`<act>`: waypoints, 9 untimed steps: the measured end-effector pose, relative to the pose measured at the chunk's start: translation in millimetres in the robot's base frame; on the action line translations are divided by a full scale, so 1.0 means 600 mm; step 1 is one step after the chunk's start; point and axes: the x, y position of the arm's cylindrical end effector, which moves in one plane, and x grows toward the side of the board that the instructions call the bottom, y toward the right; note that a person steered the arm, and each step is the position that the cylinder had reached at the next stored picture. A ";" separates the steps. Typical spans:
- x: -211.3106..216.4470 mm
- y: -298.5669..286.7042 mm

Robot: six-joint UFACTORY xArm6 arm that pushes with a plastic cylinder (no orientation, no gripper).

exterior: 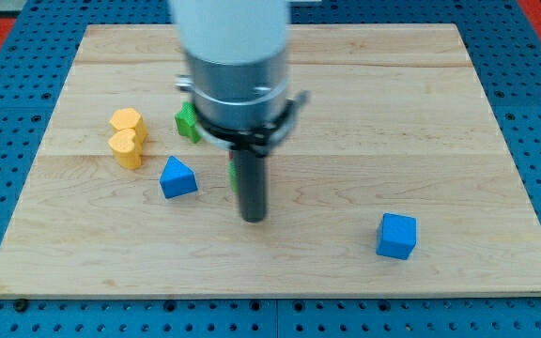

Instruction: Push the blue cube below the yellow heart

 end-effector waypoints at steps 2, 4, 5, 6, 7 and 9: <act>-0.064 0.170; 0.049 0.325; 0.104 0.230; 0.074 0.150; 0.066 0.207; 0.016 0.243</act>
